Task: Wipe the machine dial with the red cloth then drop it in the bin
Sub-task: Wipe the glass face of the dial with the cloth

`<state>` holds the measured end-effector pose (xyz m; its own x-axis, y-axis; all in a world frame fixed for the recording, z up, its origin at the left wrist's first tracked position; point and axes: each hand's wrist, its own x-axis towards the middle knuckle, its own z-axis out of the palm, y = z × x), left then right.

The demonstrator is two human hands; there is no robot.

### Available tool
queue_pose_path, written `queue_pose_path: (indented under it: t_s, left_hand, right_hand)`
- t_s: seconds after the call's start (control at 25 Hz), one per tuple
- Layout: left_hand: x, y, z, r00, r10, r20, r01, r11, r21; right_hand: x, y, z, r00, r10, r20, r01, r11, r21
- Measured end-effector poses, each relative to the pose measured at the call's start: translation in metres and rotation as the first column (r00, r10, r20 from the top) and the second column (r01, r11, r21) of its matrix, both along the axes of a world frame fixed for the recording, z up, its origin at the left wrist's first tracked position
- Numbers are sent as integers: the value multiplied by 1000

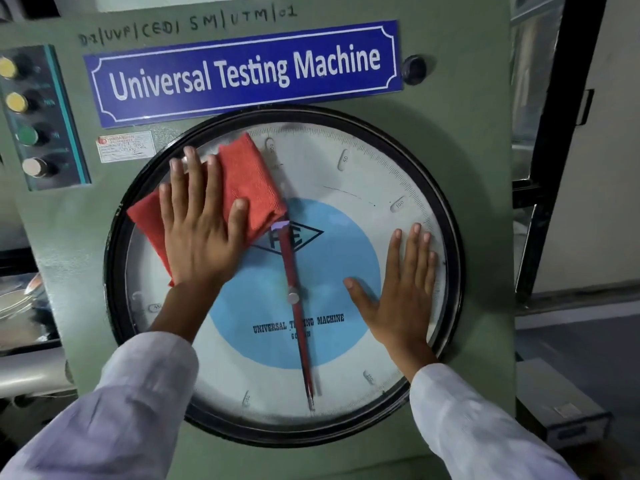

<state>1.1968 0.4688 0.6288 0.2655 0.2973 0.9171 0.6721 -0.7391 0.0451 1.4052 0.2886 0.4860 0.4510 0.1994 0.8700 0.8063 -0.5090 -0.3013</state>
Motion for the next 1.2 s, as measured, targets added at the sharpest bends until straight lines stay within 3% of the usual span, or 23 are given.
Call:
queue_pose_path:
  t_s: [0.16, 0.4, 0.6, 0.92, 1.08, 1.2]
  left_hand:
    - [43, -29, 9, 996, -6, 85, 10, 999, -42]
    - [151, -99, 13, 955, -195, -224, 236, 956, 174]
    - [154, -94, 12, 935, -200, -294, 274, 931, 240]
    - [55, -16, 32, 996, -78, -52, 85, 985, 150]
    - [-16, 25, 20, 999, 26, 41, -28, 998, 51]
    - [-22, 24, 15, 996, 76, 50, -77, 997, 14]
  right_hand:
    - [-5, 4, -2, 999, -39, -15, 39, 999, -6]
    - [-7, 5, -4, 1000, -9, 2, 9, 996, 86]
    - [-6, 4, -5, 999, -36, 22, 35, 997, 71]
    - [8, 4, 32, 991, 101, 89, -99, 995, -24]
    - [6, 10, 34, 989, 65, 134, -63, 998, -21]
    - [7, 15, 32, 986, 44, 160, -45, 999, 2]
